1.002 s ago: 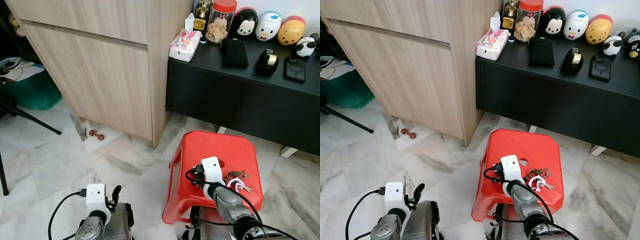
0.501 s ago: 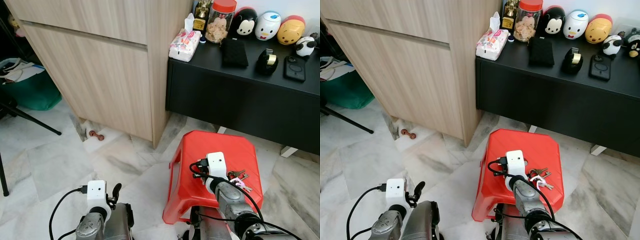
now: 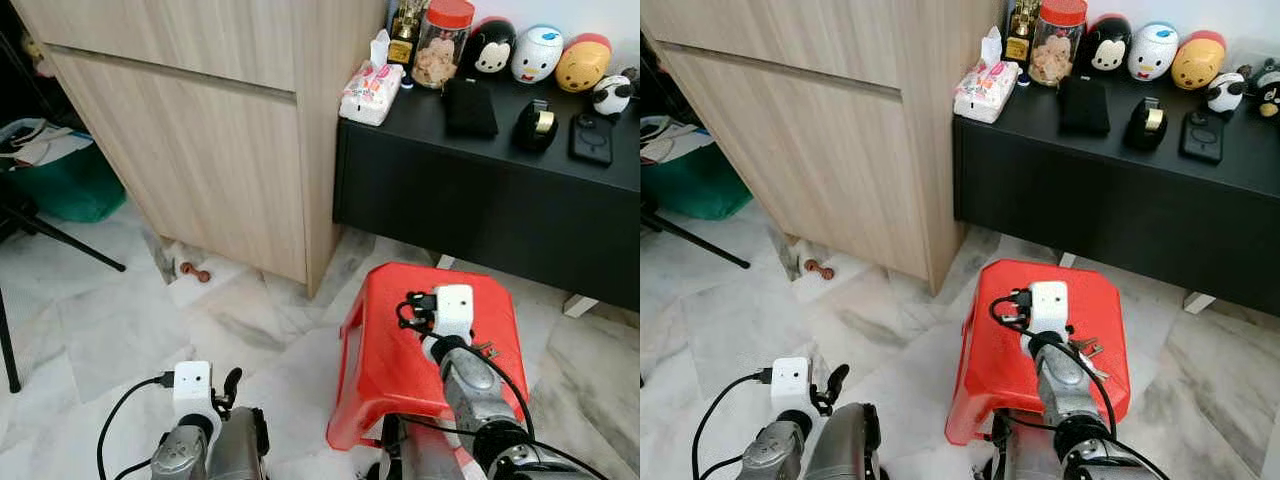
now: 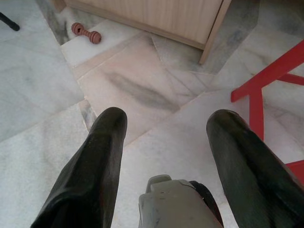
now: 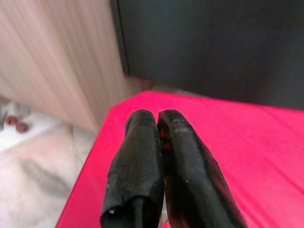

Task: Hang keys on a hook

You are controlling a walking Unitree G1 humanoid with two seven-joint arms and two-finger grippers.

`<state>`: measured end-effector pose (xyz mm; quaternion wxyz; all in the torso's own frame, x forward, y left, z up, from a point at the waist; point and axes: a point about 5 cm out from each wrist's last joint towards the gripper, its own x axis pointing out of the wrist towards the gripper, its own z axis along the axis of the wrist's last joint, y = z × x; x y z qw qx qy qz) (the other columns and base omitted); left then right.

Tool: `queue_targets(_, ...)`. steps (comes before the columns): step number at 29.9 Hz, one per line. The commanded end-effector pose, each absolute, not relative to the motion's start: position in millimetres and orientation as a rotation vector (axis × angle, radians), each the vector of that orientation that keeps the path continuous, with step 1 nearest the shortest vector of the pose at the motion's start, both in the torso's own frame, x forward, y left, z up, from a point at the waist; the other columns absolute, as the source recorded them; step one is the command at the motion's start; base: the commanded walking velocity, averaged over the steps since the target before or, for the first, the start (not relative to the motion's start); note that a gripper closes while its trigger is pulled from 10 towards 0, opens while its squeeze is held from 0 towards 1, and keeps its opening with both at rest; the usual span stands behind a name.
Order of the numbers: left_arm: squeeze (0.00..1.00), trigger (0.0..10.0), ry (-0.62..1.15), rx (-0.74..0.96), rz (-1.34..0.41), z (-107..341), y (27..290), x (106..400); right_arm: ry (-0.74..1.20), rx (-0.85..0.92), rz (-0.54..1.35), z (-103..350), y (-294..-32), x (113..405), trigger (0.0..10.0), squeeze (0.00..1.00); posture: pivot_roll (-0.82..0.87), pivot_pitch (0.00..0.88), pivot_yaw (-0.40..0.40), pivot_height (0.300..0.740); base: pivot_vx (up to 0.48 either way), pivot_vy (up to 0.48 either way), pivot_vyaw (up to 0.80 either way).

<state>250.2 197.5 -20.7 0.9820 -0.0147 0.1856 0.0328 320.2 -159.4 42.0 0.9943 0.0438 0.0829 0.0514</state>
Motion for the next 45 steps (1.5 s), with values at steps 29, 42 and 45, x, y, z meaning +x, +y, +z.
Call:
queue_targets(29, 0.00, 10.0, 0.402, -0.066, 0.065, -26, 193, 248, 0.114, 0.134, 0.031, 43, -168, 310, 10.0, 0.00, 0.11, 0.091, -0.024, 0.596, -0.034, 0.000, 0.00)
queue_targets(42, 0.00, 10.0, 0.395, -0.073, 0.070, -25, 193, 249, 0.122, 0.136, 0.030, 43, -165, 313, 10.0, 0.00, 0.11, 0.112, -0.025, 0.596, -0.280, 0.000, 0.00)
queue_targets(45, 0.00, 10.0, 0.392, -0.076, 0.070, -24, 193, 249, 0.126, 0.135, 0.029, 43, -164, 313, 10.0, 0.00, 0.11, 0.112, -0.025, 0.596, -0.292, 0.000, 0.00)
